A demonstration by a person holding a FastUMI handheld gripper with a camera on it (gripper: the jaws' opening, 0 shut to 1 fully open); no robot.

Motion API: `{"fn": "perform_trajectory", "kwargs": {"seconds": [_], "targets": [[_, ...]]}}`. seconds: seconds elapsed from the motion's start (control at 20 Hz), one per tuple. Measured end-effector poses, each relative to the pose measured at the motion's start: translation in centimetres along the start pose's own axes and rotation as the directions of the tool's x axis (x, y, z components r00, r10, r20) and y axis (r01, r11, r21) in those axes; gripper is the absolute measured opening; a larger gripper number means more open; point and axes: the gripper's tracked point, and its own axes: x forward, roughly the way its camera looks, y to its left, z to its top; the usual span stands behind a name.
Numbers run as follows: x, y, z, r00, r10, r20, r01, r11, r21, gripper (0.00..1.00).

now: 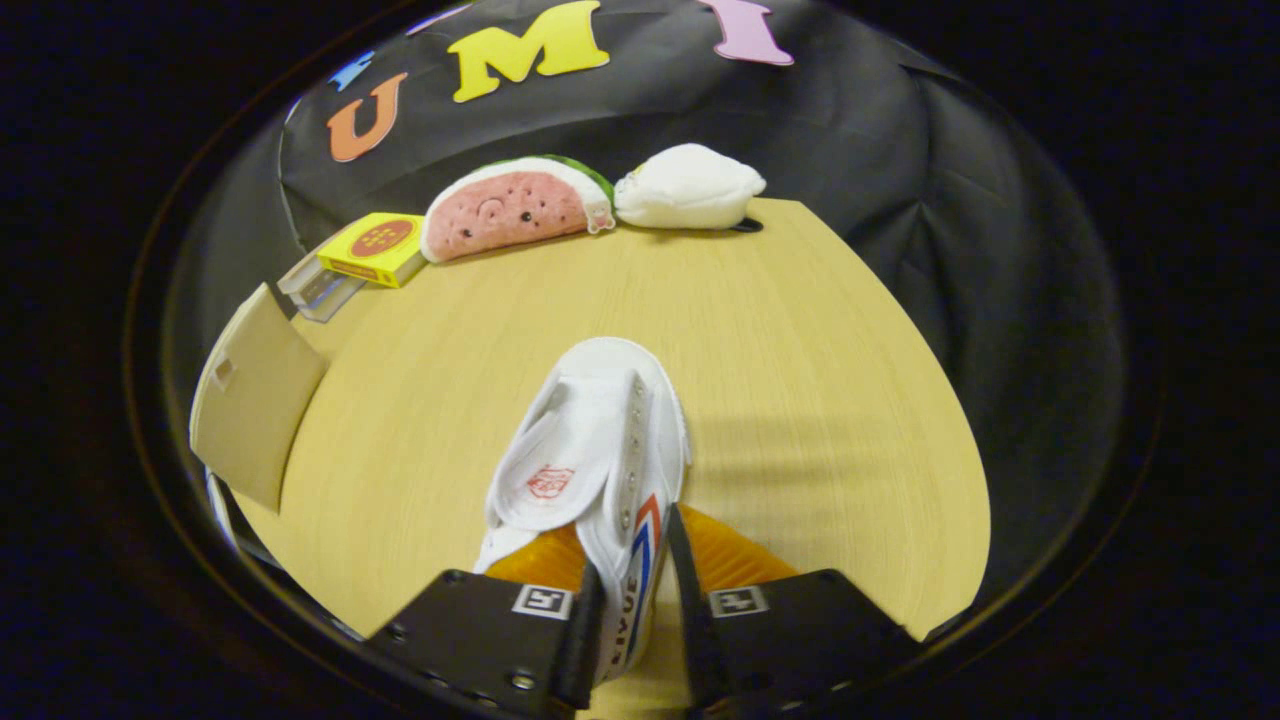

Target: Open the storage box then place both shoes into the box .Put the left shoe in first, then the right shoe, with the right side of both shoes facing outward in a uniform manner.

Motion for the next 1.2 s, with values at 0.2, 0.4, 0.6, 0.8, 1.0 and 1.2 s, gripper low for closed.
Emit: {"fn": "perform_trajectory", "kwargs": {"seconds": [0.2,0.4,0.6,0.8,1.0,1.2], "targets": [[-0.1,-1.2,0.1,0.999,-0.042,-0.026,0.043,0.997,0.063,0.00],[-1.0,-0.3,0.0,0.997,-0.018,-0.071,0.032,0.979,0.199,0.00],[-3.1,2.2,0.2,0.998,-0.010,-0.068,0.027,0.970,0.242,0.00],[-6.3,7.0,1.9,1.000,-0.014,-0.028,0.021,0.963,0.269,0.00],[-10.2,13.7,3.2,1.000,-0.008,0.001,0.007,0.946,0.323,0.00],[-13.1,22.0,4.5,1.000,0.008,0.018,-0.014,0.937,0.349,0.00]]}}
